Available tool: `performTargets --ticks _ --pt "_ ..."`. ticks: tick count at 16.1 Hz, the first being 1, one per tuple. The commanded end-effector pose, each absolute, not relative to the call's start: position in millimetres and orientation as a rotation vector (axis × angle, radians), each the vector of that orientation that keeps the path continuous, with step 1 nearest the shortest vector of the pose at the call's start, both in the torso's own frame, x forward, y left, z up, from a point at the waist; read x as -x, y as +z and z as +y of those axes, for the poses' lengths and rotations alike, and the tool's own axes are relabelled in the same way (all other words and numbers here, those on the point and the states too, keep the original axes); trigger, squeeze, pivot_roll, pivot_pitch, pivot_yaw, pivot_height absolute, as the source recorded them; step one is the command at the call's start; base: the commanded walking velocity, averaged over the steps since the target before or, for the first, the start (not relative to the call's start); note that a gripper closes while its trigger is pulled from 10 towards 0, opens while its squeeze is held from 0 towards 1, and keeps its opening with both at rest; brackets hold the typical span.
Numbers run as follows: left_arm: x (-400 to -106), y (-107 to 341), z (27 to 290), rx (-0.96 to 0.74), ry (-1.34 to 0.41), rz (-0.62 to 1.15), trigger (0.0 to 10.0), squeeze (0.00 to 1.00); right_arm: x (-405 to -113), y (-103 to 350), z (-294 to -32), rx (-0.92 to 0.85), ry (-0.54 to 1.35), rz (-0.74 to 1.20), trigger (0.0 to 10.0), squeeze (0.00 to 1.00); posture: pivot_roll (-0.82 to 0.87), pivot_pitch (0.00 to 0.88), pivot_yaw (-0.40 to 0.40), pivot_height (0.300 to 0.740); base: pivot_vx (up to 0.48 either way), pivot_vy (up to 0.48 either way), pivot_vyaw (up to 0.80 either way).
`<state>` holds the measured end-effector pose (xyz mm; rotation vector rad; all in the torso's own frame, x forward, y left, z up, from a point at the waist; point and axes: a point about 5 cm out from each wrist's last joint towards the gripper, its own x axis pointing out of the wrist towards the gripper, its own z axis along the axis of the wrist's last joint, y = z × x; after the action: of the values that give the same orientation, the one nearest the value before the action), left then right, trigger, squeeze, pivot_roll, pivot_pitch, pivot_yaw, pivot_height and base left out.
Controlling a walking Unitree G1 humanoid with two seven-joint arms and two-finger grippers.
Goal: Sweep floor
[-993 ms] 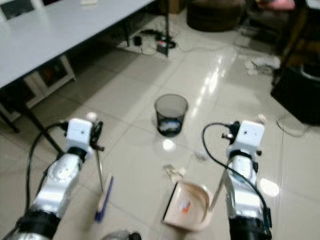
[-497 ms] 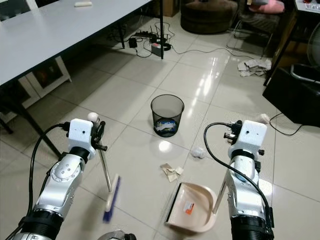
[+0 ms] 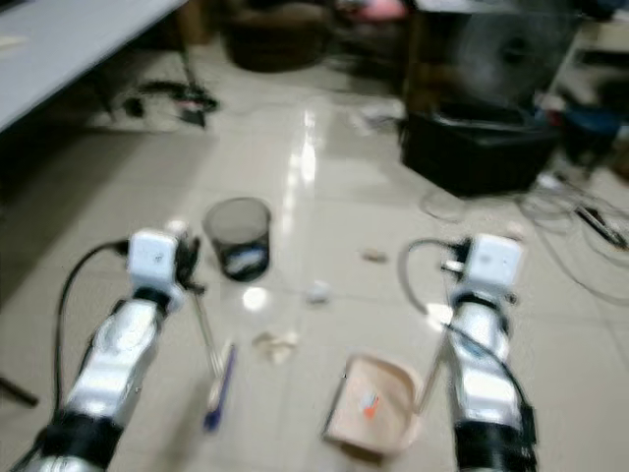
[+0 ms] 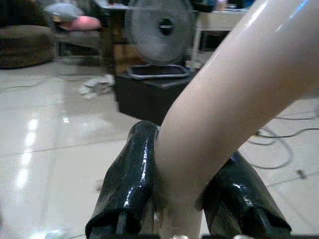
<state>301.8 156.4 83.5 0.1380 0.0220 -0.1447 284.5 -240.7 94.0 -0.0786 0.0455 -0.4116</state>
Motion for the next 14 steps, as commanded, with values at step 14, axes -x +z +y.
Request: performTargets --ticks 14 --pt "-301.0 88.3 170.1 -0.176 -0.109 0.001 10.0 0.0 -293.5 104.0 -228.3 0.102 -0.363 -0.025 10.0 0.0 -0.02 0.0 0.029 0.74 0.332 0.0 0.0"
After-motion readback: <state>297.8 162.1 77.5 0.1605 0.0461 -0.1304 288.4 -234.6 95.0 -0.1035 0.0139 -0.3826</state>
